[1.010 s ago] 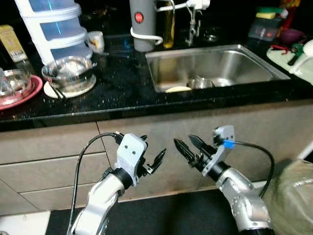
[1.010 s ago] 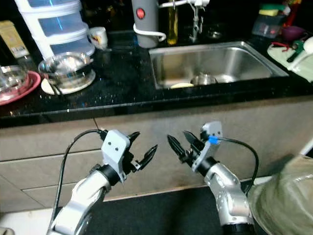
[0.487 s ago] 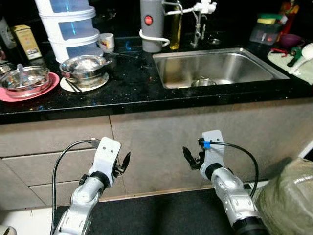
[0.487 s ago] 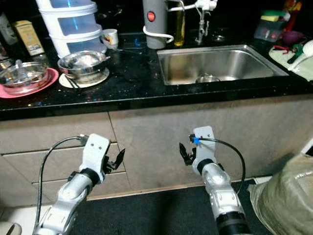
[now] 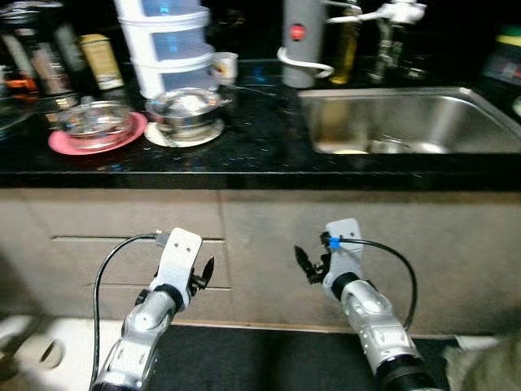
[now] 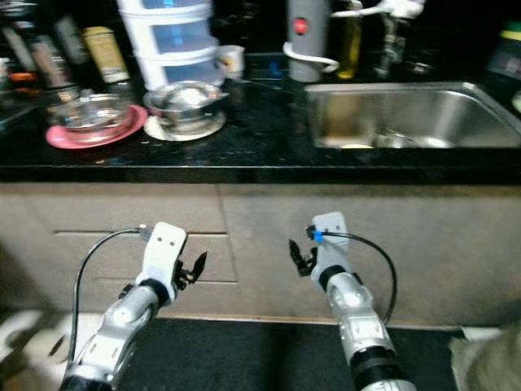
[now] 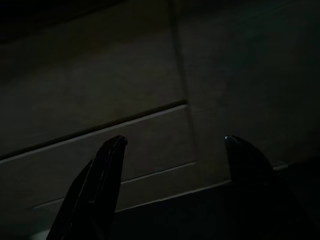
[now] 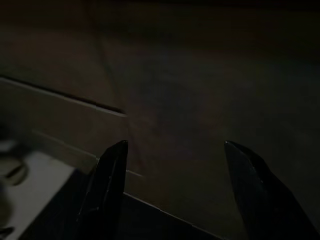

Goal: Kitchen organization

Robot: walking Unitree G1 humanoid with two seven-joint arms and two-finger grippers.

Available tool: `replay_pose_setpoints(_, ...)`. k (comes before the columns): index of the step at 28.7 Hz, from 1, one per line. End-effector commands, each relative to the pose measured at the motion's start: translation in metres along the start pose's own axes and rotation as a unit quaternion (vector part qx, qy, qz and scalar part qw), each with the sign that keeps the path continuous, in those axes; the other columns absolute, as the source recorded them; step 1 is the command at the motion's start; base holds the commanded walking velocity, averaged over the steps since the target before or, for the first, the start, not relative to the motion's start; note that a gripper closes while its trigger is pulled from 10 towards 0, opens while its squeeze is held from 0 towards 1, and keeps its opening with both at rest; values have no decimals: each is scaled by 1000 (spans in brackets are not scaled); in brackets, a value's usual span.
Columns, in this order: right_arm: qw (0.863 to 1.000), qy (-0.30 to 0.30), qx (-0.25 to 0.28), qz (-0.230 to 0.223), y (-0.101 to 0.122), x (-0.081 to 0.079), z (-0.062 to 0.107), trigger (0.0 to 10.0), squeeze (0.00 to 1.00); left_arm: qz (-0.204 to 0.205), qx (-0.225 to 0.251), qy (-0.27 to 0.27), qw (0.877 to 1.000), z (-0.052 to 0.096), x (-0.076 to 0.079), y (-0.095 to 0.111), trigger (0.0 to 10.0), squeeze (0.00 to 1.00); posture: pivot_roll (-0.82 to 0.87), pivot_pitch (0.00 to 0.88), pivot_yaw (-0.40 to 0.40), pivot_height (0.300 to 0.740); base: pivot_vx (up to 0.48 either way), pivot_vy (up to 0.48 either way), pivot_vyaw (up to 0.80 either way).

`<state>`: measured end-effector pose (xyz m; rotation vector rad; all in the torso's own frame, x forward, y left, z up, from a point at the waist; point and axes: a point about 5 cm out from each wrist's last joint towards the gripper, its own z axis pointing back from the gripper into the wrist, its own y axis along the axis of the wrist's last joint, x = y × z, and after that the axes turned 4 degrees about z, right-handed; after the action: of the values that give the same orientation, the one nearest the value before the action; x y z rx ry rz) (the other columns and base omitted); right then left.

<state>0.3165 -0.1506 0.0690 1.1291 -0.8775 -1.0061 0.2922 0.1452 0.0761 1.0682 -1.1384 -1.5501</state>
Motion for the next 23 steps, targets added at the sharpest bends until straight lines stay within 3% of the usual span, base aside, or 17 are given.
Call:
replay_pose_setpoints(1, 1000, 6, 2, 0, -1, -1, -1, 10000, 0, -7, -11, -1, 1000, 0, -1, -5, 10000, 0, -29, 0, 8, 740, 0, 0, 800)
replay_pose_setpoints(8, 998, 57, 30, 2, 4, -9, 0, 10000, 0, -19, -18, -18, 1000, -4, 3, -7, 10000, 0, -13, 0, 12, 740, 0, 0, 800)
replay_pose_setpoints(23, 996, 86, 35, -10, 4, -8, -1, 10000, 0, 21, 25, -29, 999, -4, 4, 3, 10000, 0, -9, 0, -13, 740, 0, 0, 800)
